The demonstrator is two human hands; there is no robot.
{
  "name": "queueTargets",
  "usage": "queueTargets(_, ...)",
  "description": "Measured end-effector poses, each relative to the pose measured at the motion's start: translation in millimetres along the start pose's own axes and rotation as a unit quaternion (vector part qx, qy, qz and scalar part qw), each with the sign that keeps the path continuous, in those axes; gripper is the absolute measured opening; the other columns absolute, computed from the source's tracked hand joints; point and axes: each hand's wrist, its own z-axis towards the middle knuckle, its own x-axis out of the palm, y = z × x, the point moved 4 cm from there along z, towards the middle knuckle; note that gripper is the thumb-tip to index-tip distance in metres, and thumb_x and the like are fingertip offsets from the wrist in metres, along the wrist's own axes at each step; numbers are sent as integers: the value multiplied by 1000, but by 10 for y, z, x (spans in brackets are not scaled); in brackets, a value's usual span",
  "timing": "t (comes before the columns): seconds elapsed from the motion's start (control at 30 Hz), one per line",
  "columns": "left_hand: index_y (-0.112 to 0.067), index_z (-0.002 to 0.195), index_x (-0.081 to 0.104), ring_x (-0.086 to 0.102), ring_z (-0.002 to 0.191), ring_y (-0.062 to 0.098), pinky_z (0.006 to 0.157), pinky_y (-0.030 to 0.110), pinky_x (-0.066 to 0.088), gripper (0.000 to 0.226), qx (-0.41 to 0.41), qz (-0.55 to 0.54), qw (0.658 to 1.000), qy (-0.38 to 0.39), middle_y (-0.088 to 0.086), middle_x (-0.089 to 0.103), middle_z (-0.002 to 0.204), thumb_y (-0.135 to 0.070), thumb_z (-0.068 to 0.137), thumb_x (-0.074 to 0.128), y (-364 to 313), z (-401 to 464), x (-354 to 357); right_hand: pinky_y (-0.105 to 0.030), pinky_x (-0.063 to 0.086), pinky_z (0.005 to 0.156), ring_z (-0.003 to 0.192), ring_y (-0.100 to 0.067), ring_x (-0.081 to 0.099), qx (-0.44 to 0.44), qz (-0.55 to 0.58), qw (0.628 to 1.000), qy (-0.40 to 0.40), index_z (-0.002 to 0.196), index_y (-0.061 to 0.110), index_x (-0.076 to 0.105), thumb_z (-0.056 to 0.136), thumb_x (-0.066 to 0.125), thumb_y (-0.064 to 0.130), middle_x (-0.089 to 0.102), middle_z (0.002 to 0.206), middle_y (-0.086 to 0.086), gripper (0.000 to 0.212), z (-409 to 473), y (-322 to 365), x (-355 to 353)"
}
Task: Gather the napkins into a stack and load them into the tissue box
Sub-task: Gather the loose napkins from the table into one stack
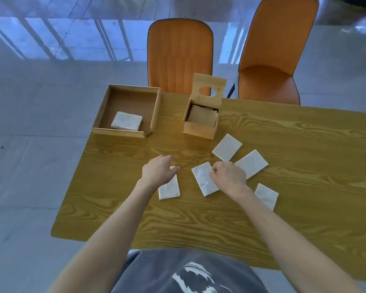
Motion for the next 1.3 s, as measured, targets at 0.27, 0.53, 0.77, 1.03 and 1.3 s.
queueTargets(0.27,-19,147,34,49,121,31,91,44,50,68,-140,-83,982,-92,12,51,134,-45,90,60,202,-161,446,-36,47,71,103,-28,63,78,27,996,-15,121,12,56,96,53,38,61,116,-9,36,1,77,282)
queueTargets(0.53,-18,154,18,47,120,30,84,41,49,88,-180,-89,975,-95,12,47,135,-43,86,68,207,-234,639,-40,51,82,114,-29,56,133,60,989,-17,129,5,49,90,60,52,54,125,-14,62,31,-3,400)
queueTargets(0.77,-28,155,13,51,114,33,85,41,48,108,-211,-185,956,-83,15,43,132,-28,74,84,174,-184,644,-41,51,78,104,-29,62,161,153,975,-14,117,10,50,87,69,44,62,115,-10,50,10,-26,437)
queueTargets(1.03,-26,154,17,62,111,30,97,45,49,106,-259,-359,893,-82,9,62,118,-21,72,85,255,-238,761,-31,39,62,88,-28,64,138,269,953,-7,97,12,64,92,63,29,68,91,-5,17,-58,-111,567)
queueTargets(1.3,-5,113,65,69,96,22,92,48,56,21,-233,-570,786,-50,4,72,100,-15,94,63,208,-259,860,-39,55,74,79,-15,64,158,588,792,39,89,12,72,96,61,26,74,88,-7,19,-172,-71,626)
